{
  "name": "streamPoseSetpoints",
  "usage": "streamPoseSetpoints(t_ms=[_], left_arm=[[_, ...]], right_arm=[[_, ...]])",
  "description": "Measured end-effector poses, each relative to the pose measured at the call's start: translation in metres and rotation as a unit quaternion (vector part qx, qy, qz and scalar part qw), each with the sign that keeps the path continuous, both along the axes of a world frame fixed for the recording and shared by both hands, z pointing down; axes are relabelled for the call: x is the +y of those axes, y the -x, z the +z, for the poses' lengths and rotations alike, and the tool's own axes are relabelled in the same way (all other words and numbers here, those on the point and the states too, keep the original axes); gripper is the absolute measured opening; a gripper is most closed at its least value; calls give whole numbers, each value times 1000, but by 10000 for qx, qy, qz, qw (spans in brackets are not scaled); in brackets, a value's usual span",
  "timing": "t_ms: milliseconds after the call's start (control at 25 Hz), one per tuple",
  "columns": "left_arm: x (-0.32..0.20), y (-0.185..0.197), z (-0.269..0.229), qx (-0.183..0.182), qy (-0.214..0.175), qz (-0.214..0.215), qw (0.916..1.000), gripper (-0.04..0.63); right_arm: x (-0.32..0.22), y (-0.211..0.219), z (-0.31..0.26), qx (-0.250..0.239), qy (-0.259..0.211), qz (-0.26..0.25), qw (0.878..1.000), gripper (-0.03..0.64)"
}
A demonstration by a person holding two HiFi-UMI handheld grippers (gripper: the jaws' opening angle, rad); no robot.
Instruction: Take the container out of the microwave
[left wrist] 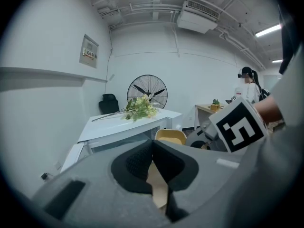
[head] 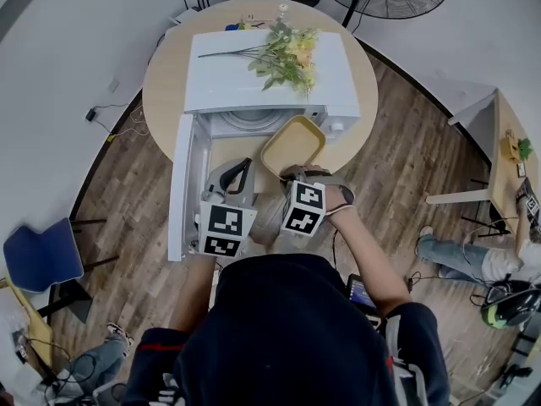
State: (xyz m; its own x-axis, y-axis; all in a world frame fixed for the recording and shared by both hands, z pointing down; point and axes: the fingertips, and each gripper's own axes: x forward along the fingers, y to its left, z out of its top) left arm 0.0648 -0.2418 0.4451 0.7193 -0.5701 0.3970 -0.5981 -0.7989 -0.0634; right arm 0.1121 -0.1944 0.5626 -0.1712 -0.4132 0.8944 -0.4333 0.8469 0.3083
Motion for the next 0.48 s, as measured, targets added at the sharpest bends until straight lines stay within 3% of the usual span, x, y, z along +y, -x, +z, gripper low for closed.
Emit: streamPoseSetpoints(t_ms=[480], left_arm=[[1,2,4,16,35,-38,10000,14]], right_arm=[[1,1,2,37,68,-47,10000,28]])
